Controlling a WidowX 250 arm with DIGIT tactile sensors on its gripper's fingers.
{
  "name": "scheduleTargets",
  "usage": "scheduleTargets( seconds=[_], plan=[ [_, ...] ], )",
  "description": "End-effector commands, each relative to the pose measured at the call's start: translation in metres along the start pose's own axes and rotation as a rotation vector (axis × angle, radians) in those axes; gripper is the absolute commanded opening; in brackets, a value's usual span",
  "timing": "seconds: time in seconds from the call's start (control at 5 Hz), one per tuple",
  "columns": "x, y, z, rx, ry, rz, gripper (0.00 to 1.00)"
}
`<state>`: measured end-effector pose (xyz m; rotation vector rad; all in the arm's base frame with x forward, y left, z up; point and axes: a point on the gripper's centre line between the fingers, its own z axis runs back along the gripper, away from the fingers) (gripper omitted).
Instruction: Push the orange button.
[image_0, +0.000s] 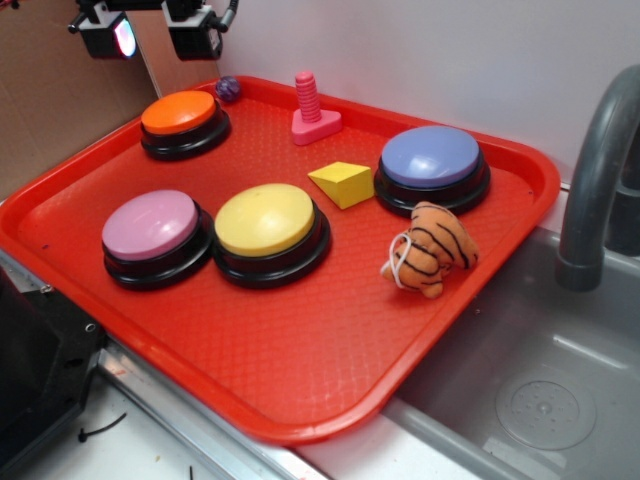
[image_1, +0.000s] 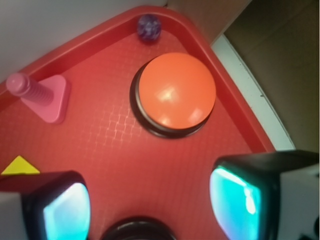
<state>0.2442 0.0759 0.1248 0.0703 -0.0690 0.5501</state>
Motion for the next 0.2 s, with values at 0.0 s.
scheduleTargets(
  seconds=[0.0],
  plan=[
    [-0.0034, -0.0049, 0.0364, -0.037, -0.081, -0.059, 1.0]
  ],
)
